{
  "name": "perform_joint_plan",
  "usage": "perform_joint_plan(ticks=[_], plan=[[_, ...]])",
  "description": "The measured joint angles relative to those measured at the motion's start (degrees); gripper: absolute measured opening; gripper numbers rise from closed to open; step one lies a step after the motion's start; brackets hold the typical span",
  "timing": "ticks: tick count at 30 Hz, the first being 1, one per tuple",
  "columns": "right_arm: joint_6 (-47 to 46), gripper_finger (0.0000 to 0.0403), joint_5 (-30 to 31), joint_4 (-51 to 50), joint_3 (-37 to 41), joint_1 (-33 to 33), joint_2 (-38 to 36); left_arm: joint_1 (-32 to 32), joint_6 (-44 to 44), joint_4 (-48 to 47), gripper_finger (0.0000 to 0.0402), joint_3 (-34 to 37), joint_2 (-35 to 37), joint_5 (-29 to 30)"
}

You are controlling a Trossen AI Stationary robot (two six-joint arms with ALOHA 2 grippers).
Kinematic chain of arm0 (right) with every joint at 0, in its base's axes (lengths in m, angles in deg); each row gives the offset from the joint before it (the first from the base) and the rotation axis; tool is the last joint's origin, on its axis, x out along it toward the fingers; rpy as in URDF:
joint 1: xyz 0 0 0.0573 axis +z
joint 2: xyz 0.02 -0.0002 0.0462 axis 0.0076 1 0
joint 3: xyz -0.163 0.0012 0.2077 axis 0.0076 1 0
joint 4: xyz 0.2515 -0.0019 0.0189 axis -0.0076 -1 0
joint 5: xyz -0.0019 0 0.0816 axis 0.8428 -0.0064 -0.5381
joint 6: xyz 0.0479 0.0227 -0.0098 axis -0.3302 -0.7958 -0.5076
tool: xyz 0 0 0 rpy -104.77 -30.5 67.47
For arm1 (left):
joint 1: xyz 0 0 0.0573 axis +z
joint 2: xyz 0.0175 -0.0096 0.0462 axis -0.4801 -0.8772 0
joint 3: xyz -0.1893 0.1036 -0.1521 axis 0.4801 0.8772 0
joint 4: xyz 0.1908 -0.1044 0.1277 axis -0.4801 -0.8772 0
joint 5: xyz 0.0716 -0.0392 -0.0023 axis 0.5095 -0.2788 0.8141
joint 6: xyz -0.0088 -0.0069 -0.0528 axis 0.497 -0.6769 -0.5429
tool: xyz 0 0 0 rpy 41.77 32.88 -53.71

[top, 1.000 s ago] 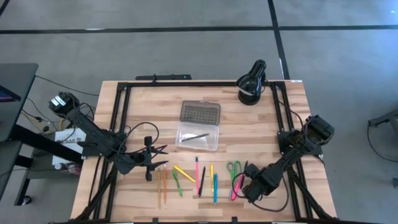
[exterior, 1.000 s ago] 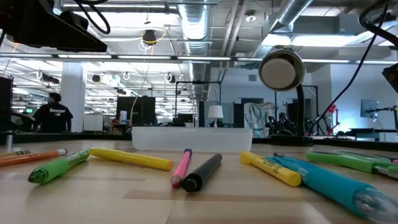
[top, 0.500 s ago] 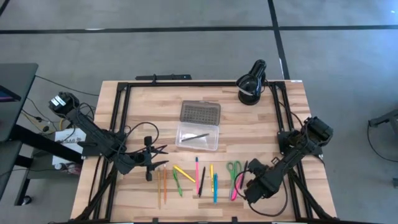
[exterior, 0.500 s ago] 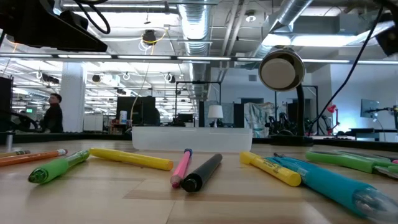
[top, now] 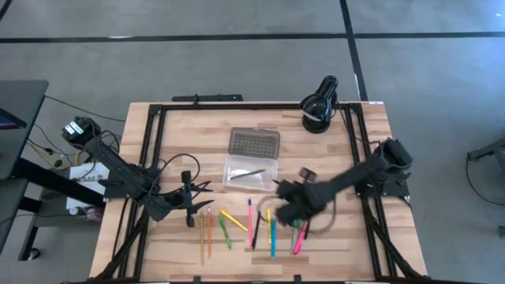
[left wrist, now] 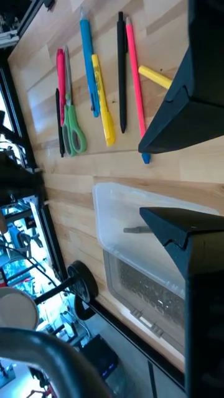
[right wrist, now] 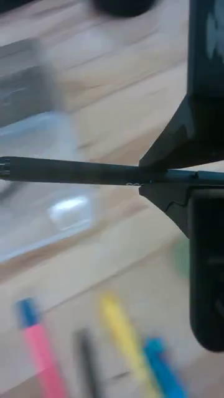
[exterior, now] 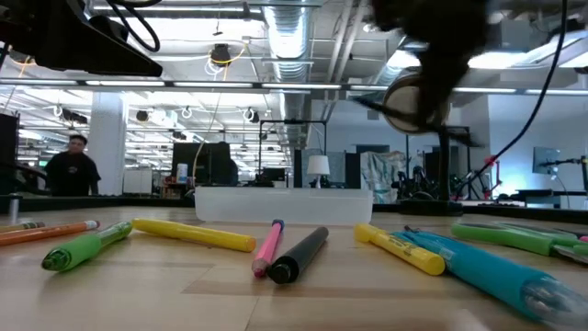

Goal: Pick & place school supplies into a supply box
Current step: Put the right black pen into the transparent supply box

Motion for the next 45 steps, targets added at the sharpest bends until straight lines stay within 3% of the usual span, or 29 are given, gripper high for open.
perform_joint_plan(ticks=[7,12,17,36,45], plan=[[21.64,0.0014,-3.59,17.81,-0.05,-12.25,0.31,0.00,-0.32,-1.73,0.0146,0.00,0.00,0.15],[28.43,0.0019,-9.15,23.49,-0.10,-18.33,0.31,-0.02,-1.79,-3.52,0.0146,0.00,0.00,0.13],[34.51,0.0018,-14.00,29.51,1.49,-20.44,0.31,0.00,-3.76,-6.03,0.0146,0.00,0.00,0.13],[39.24,0.0030,-18.49,32.59,2.81,-22.71,7.96,-0.02,-5.57,-7.32,0.0146,0.00,0.00,0.09],[39.21,0.0067,-18.75,32.48,2.77,-22.78,7.21,-0.02,-5.57,-7.50,0.0146,0.00,0.00,0.09]])
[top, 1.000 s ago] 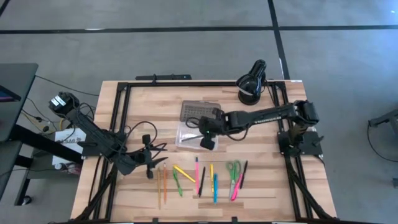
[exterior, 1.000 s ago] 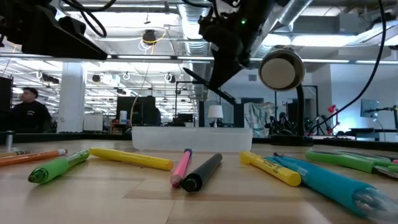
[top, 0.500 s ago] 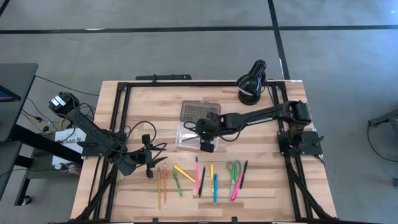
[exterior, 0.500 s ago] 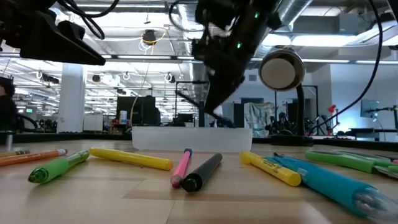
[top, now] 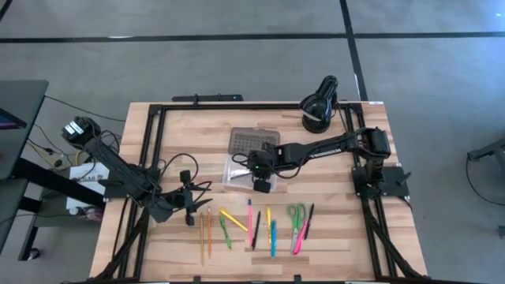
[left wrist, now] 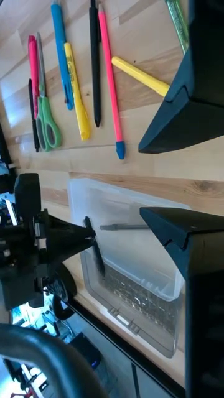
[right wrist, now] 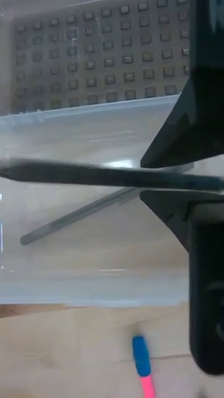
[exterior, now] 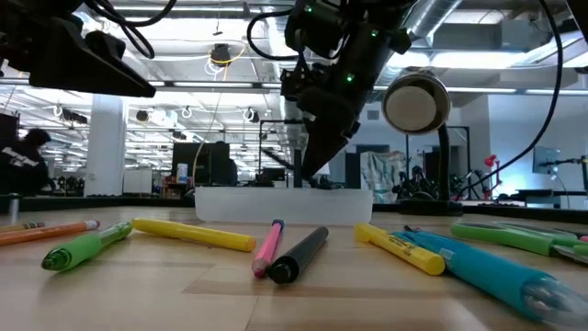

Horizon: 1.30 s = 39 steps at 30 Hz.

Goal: Pick & place school supplies into a supply box
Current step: Put the right black pen into the transparent supply box, then put the yellow pencil into the transparent supply box

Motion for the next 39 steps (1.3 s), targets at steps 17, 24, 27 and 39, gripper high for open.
perform_joint_plan(ticks=[17,24,27,39], plan=[[-1.57,0.0143,7.13,-4.27,0.00,6.70,-7.59,0.02,-5.40,-0.16,0.0146,0.00,0.00,-0.15],[-2.05,0.0127,16.11,-9.11,0.00,14.72,-12.92,0.02,-15.14,-1.09,0.0146,0.00,0.00,-0.83],[-4.33,0.0122,21.06,-11.84,0.00,17.60,-14.61,0.01,-20.48,-1.09,0.0146,0.00,-0.02,-2.84],[-14.71,0.0122,33.30,-12.55,10.82,25.11,-23.59,-4.64,-40.11,-0.92,0.0146,-1.97,-9.96,-12.28]])
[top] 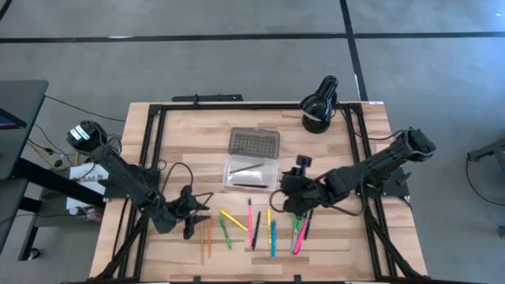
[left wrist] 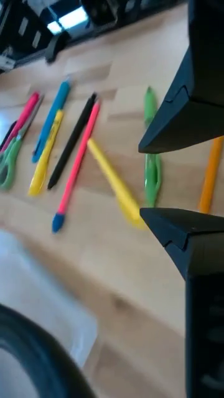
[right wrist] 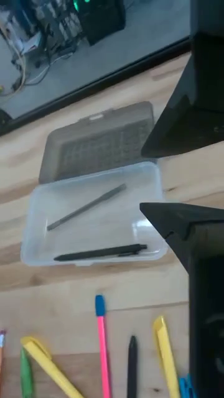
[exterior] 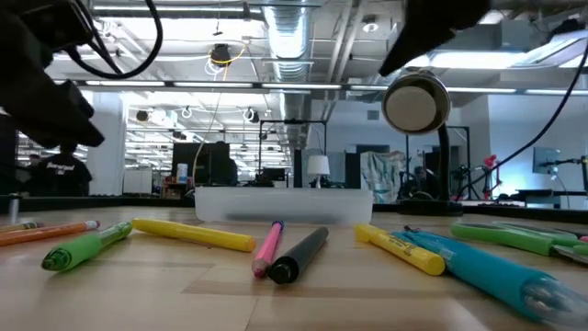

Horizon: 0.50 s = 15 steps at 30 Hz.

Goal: Pick & place school supplies into a supply box
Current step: Put the yellow pencil into the transparent supply box

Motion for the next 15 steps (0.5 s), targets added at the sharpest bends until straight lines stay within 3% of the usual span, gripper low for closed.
perform_joint_plan(ticks=[7,15], plan=[[-3.88,0.0123,2.88,8.40,9.74,4.65,-6.10,0.05,1.20,-4.82,0.0146,-6.64,-3.61,0.37],[-4.44,0.0123,7.19,18.63,18.79,10.28,-8.73,-0.06,-13.65,-15.32,0.0146,-12.69,-9.89,-0.43]])
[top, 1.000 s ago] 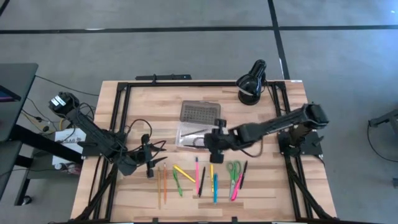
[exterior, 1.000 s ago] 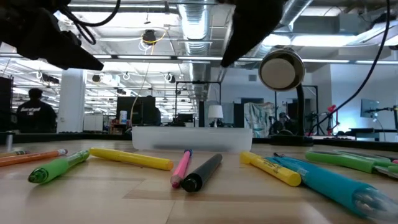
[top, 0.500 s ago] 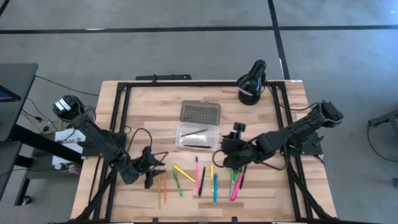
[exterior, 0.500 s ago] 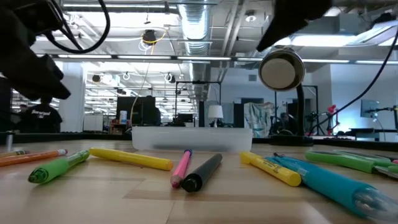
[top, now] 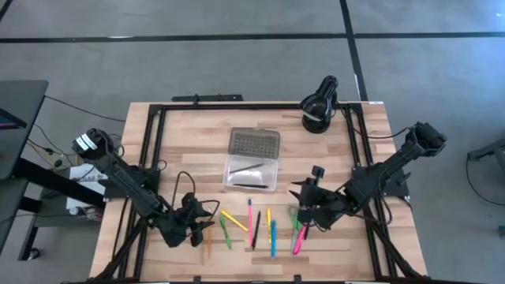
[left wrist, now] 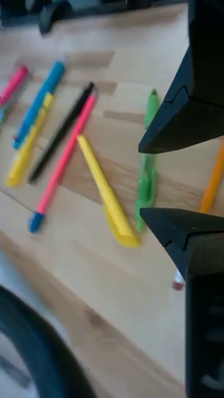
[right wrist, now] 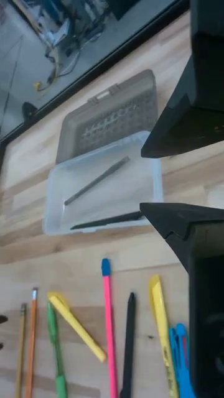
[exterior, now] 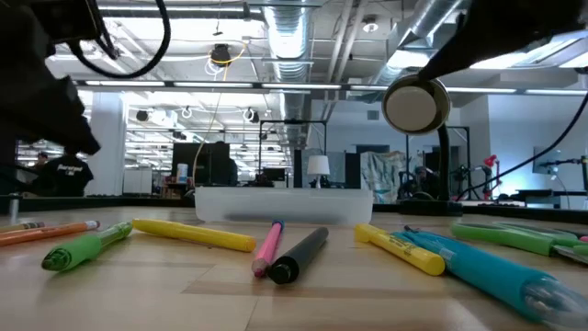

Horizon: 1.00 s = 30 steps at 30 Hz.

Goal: Pick & place school supplies into a supply box
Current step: Put the yellow pencil into the transparent supply box

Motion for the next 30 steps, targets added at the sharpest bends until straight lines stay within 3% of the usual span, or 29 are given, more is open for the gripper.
perform_joint_plan(ticks=[6,14,24,30], plan=[[0.46,0.0123,0.65,4.37,1.98,2.74,-0.09,0.00,-13.46,-13.83,0.0146,-7.98,-5.99,-1.84],[3.04,0.0121,1.98,7.21,3.35,4.48,-0.03,0.00,-28.37,-33.11,0.0146,-18.19,-13.28,-9.58],[3.06,0.0121,1.96,8.09,3.70,4.00,0.02,0.00,-32.70,-34.85,0.0146,-19.16,-14.46,-16.67],[3.07,0.0121,1.90,8.13,3.70,4.00,0.02,0.00,-32.73,-34.97,0.0146,-18.95,-14.46,-17.23]])
